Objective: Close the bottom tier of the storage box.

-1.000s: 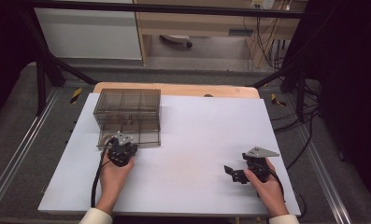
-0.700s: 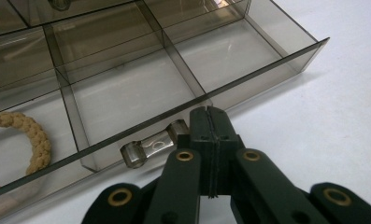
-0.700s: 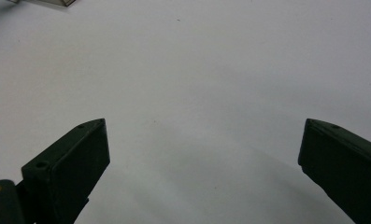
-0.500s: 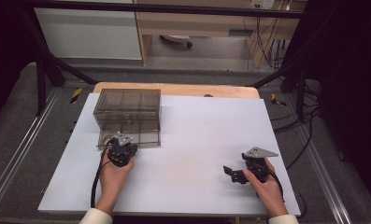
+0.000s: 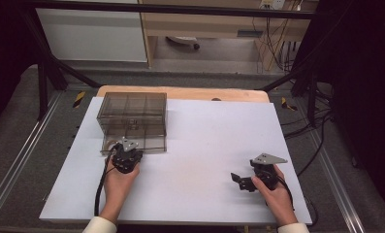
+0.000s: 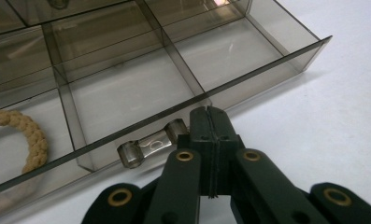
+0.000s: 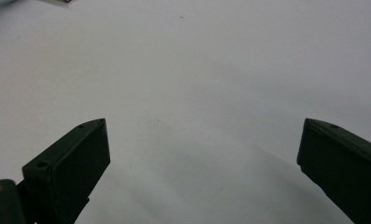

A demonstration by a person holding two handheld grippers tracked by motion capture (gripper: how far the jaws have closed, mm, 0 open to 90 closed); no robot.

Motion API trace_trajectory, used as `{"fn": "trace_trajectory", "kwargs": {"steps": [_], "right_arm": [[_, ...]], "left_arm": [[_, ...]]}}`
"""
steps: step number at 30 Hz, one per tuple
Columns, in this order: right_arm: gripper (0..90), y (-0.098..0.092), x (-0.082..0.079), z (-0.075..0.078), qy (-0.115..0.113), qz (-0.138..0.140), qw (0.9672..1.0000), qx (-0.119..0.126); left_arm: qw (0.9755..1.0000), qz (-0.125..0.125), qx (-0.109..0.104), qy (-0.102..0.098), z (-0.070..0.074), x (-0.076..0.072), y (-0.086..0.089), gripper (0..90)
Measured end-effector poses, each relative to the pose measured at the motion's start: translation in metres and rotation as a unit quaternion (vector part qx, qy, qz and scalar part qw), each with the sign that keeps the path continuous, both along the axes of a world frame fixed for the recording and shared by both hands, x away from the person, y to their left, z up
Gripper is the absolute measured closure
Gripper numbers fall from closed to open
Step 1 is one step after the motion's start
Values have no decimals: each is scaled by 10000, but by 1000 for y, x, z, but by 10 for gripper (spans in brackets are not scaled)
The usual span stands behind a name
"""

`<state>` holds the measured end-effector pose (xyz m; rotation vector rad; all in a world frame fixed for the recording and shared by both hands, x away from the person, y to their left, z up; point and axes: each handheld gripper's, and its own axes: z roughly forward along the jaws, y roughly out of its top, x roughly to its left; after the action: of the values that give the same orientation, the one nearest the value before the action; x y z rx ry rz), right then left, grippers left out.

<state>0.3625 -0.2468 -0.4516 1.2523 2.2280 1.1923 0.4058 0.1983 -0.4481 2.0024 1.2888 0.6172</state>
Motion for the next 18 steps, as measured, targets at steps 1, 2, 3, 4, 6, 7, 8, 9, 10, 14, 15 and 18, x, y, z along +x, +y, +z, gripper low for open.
{"fn": "trace_trajectory", "kwargs": {"steps": [1, 2, 3, 4, 6, 7, 8, 9, 10, 14, 15, 18], "right_arm": [[30, 0, 0, 0, 2, 0, 10000, 3], [30, 0, 0, 0, 8, -5, 10000, 4], [30, 0, 0, 0, 5, -3, 10000, 3], [30, 0, 0, 0, 14, -2, 10000, 9], [29, 0, 0, -1, 10, -1, 10000, 8], [29, 0, 0, -1, 18, 4, 10000, 9], [30, 0, 0, -1, 21, 15, 10000, 0], [30, 0, 0, -1, 36, 5, 10000, 3], [29, 1, 0, -1, 45, 5, 10000, 3], [30, 1, 0, -1, 30, 18, 10000, -20], [30, 1, 0, -1, 36, 19, 10000, -23], [31, 1, 0, -1, 26, 17, 10000, -21]], "left_arm": [[10000, 20, -1, -4, 0, 1, 2, 900], [10000, 39, -14, -8, 0, 1, 3, 900], [10000, 66, -28, -10, 0, 2, 4, 900], [10000, 81, -32, -12, 0, 2, 6, 900], [9999, 100, -55, -32, 0, 3, 8, 900], [9999, 111, -65, -46, 1, 3, 9, 900], [9999, 122, -82, -55, 1, 3, 9, 900], [9999, 122, -85, -55, 1, 4, 10, 900], [9999, 120, -87, -58, 1, 4, 10, 900], [9999, 102, -100, -68, 0, 5, 10, 900], [9999, 102, -106, -67, 0, 5, 10, 900], [9999, 87, -92, -63, -1, 5, 10, 900]]}}
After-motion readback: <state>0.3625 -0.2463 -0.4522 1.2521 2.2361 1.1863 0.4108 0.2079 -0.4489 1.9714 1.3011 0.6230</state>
